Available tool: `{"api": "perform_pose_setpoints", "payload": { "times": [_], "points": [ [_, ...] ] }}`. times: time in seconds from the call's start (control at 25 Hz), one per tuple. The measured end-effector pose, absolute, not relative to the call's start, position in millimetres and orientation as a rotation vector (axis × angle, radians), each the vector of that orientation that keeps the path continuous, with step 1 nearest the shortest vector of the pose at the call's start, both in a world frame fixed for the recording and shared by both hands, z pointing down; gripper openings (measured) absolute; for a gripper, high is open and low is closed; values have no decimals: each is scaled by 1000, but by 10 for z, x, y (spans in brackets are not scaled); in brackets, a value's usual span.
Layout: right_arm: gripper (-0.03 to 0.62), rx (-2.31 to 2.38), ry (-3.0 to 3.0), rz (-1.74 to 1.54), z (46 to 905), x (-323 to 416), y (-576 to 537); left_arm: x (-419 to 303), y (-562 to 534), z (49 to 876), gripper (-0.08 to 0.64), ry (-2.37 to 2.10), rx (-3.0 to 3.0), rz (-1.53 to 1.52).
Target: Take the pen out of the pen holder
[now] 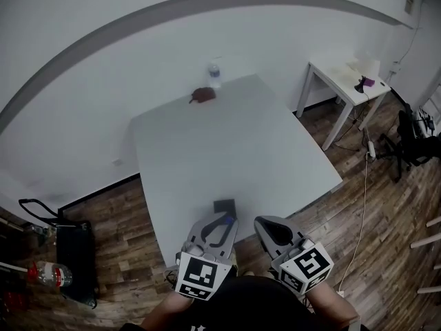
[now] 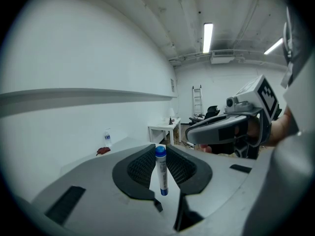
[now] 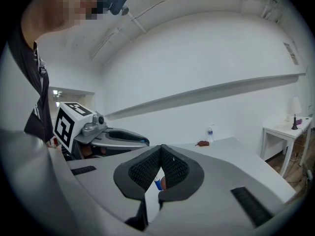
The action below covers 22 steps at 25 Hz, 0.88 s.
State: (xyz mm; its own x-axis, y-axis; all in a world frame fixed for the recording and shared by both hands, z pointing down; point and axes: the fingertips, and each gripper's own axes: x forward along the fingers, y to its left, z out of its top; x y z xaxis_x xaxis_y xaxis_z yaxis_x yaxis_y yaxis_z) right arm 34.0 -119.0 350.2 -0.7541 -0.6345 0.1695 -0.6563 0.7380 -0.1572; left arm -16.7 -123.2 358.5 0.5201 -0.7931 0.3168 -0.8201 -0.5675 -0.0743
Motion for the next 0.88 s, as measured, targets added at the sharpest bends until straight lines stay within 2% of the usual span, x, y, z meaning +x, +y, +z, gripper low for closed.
{"api": "perform_pose_setpoints", "payload": {
  "times": [0.88],
  "points": [
    [11,1069,-2821,298,3465,344,-1186,-169,-1224,3545,66,-1415,2667,462]
  ]
}}
